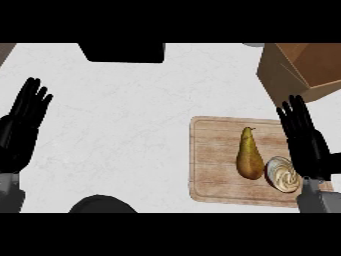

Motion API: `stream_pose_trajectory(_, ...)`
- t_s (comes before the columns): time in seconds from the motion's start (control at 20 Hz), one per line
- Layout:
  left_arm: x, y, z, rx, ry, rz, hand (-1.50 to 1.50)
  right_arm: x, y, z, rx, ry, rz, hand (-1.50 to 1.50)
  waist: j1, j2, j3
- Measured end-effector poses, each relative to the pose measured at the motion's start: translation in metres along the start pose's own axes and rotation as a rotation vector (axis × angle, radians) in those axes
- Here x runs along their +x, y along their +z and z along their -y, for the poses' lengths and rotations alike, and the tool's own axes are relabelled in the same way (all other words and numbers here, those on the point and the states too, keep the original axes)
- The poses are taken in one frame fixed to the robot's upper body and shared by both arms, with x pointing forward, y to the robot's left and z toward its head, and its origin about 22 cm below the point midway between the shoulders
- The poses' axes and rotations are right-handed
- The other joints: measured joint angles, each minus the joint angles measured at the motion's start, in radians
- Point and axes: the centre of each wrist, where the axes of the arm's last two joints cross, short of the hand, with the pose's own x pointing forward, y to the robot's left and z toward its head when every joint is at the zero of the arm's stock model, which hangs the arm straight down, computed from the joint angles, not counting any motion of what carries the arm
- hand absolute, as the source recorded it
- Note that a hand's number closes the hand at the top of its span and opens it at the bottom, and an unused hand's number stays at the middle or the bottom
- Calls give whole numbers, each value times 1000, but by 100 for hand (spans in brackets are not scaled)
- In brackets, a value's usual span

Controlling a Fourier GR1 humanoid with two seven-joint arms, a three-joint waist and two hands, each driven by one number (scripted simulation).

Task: Pick the pear from the cutting board and place it in the cardboard box

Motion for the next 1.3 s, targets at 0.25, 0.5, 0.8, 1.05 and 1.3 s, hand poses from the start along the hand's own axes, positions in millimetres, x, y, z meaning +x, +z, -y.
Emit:
stream_pose_trajectory(0.25,-6,6,-20,16,-13,-56,0,46,-12,-6,68,214,45,-150,-16,2,5)
stream_pose_trajectory(0.5,-15,13,-23,11,2,-145,0,100,-18,8,-75,536,297,-150,-38,-2,3)
stream_pose_trajectory(0.8,-13,19,-34,6,18,-187,0,116,22,-19,12,709,533,-150,-41,-1,7)
stream_pose_trajectory(1.05,-13,21,-31,-3,23,-197,0,135,42,-26,126,997,416,-150,-42,0,4)
stream_pose_trajectory(1.3,-18,21,-26,-13,19,-202,0,152,50,-36,182,1312,205,-150,-32,4,1)
